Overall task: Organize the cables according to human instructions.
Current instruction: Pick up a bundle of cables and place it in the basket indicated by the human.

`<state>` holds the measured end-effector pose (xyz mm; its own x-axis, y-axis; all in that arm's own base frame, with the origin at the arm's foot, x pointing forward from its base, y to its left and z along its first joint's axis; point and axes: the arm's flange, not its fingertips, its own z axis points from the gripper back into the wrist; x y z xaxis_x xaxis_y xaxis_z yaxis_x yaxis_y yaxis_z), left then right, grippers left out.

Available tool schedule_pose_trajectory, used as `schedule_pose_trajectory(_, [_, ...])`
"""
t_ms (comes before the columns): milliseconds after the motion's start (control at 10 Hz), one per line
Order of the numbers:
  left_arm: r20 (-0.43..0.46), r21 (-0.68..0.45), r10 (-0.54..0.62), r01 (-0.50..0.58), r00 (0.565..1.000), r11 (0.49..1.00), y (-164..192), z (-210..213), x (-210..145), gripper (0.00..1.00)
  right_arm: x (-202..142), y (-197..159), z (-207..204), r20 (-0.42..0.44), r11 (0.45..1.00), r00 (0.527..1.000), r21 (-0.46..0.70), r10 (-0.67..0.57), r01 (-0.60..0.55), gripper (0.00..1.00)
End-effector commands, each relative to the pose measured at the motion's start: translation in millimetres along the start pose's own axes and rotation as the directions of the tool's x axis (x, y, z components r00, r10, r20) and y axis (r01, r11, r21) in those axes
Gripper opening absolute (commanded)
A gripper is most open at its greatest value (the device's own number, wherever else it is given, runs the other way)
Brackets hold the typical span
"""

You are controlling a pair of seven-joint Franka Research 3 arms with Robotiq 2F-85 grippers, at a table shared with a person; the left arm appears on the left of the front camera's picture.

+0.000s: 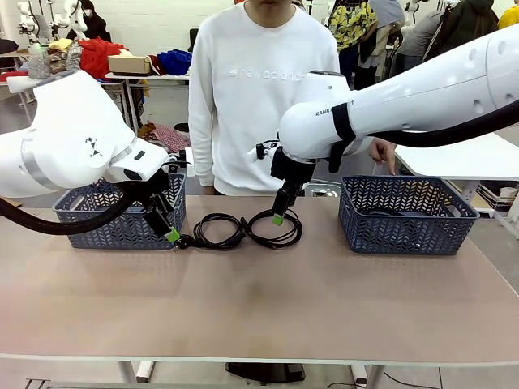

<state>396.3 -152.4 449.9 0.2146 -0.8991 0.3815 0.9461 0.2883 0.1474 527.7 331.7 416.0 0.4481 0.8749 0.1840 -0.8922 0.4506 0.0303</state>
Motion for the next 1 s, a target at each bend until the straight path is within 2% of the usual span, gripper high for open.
schedule_pose_trajectory(0, [-0.003, 0.006, 0.007, -0.007, 1.0, 1.0, -1, 1, 0, 1.0, -4, 1, 2, 0.003, 1.0, 1.0, -0.008, 0.005, -0.005, 1.0])
schedule_pose_trajectory(300, [-0.003, 0.006, 0.007, -0.007, 1.0, 1.0, -1, 1, 0, 1.0, 0, 0, 0, 0.0, 1.0, 1.0, 0.0, 0.0, 0.0, 1.0])
schedule_pose_trajectory(700, [-0.003, 0.006, 0.007, -0.007, 1.0, 1.0, -1, 1, 0, 1.0, 26, 3, -23, -0.037, 0.99, 0.99, -0.037, -0.137, 0.135, 1.0])
schedule_pose_trajectory(900, [-0.003, 0.006, 0.007, -0.007, 1.0, 1.0, -1, 1, 0, 1.0, 37, 5, -39, -0.051, 0.988, 0.987, -0.045, -0.15, 0.148, 1.0])
